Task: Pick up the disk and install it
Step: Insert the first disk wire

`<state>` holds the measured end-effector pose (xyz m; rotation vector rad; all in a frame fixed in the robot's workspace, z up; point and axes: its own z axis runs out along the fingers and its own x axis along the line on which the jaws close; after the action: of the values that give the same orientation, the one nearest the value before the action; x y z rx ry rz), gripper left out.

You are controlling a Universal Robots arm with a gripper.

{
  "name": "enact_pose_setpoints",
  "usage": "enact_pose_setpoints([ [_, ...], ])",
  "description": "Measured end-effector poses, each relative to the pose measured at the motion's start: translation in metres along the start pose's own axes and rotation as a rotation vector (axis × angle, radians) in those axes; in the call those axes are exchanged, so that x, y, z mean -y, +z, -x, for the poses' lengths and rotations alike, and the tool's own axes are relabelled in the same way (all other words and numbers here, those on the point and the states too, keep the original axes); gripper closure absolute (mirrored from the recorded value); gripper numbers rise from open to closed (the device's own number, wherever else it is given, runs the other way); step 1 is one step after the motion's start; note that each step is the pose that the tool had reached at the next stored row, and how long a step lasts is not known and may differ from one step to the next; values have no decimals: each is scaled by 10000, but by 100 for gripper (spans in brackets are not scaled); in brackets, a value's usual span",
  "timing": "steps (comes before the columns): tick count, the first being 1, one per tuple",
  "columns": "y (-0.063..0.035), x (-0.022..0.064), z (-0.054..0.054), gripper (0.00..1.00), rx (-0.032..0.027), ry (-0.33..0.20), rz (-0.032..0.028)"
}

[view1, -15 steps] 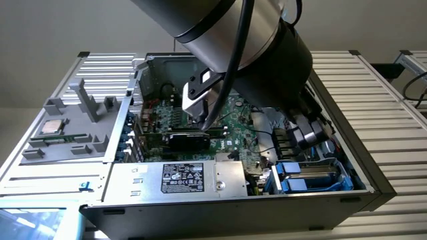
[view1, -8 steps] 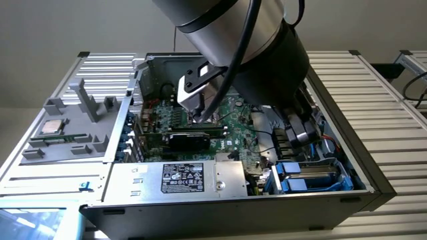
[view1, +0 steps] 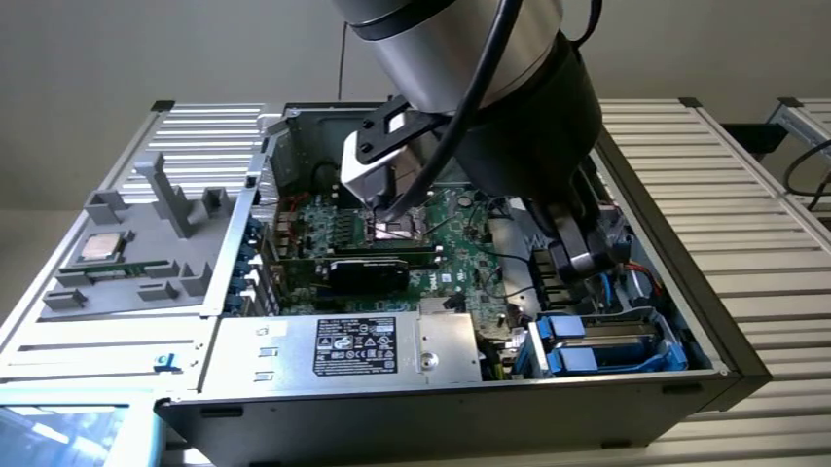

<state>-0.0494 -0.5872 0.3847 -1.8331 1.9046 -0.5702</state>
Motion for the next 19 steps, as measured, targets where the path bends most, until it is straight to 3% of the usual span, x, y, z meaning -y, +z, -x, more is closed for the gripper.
enact_pose_setpoints([
  [2, -6, 23, 6, 87, -6, -2, 111],
  [5, 7, 95, 11, 87, -7, 2, 211],
  [7, 23, 129, 12, 87, -14, 1, 368],
  [10, 50, 167, 14, 87, -67, -22, 754],
  [15, 74, 202, 15, 87, -108, -25, 1660],
  [18, 87, 234, 16, 87, -125, -25, 2066],
  [19, 95, 247, 17, 87, -129, -25, 2172],
])
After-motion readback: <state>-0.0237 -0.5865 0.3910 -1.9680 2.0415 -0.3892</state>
